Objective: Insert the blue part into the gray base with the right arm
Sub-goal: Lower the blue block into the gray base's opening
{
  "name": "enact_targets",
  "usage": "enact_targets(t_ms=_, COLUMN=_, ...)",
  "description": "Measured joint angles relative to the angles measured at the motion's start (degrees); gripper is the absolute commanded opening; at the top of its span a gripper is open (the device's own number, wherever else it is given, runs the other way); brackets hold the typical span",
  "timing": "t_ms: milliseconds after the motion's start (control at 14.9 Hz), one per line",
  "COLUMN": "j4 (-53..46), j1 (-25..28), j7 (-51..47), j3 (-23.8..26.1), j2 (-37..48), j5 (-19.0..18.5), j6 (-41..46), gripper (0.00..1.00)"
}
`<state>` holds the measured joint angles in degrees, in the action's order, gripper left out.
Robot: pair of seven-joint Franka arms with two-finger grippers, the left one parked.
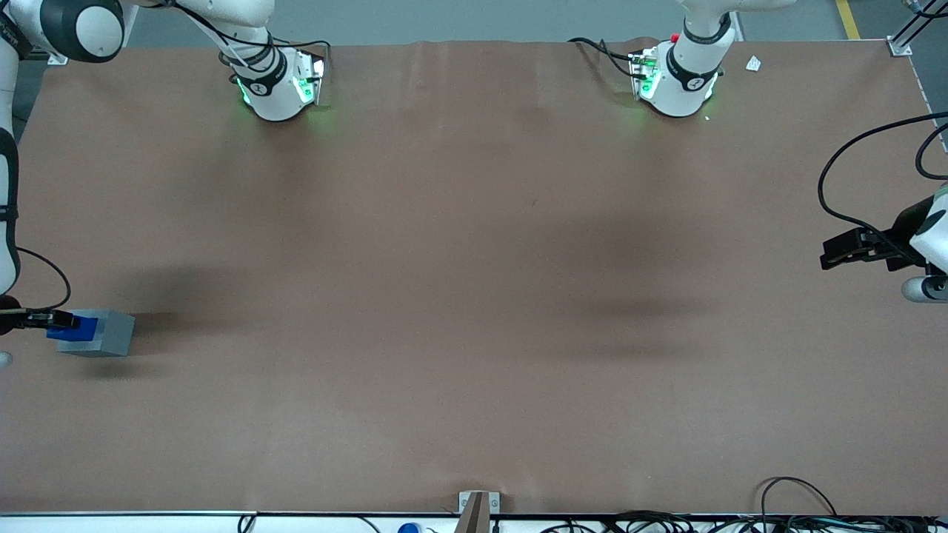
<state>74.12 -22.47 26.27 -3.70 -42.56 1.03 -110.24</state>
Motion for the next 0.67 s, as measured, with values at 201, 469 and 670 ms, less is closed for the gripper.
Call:
enact_targets(t_ms=201, j4=0.0, j1=0.0, j7=1.5, j3=0.0, j2=-0.1, j5=-0.1, j6=0.0, gripper=1.0)
enact_targets(t_ms=469, j4=-0.1, j1=0.2, j7=2.1, j3=0.2, j2=-0.2, j5=-0.1, j6=0.0, gripper=1.0)
enact_targets(t_ms=670, j4=-1.4, j1=1.4, j7=1.0, j3=0.8, j2=0.2, j5=0.1, j6=3.1, gripper=1.0)
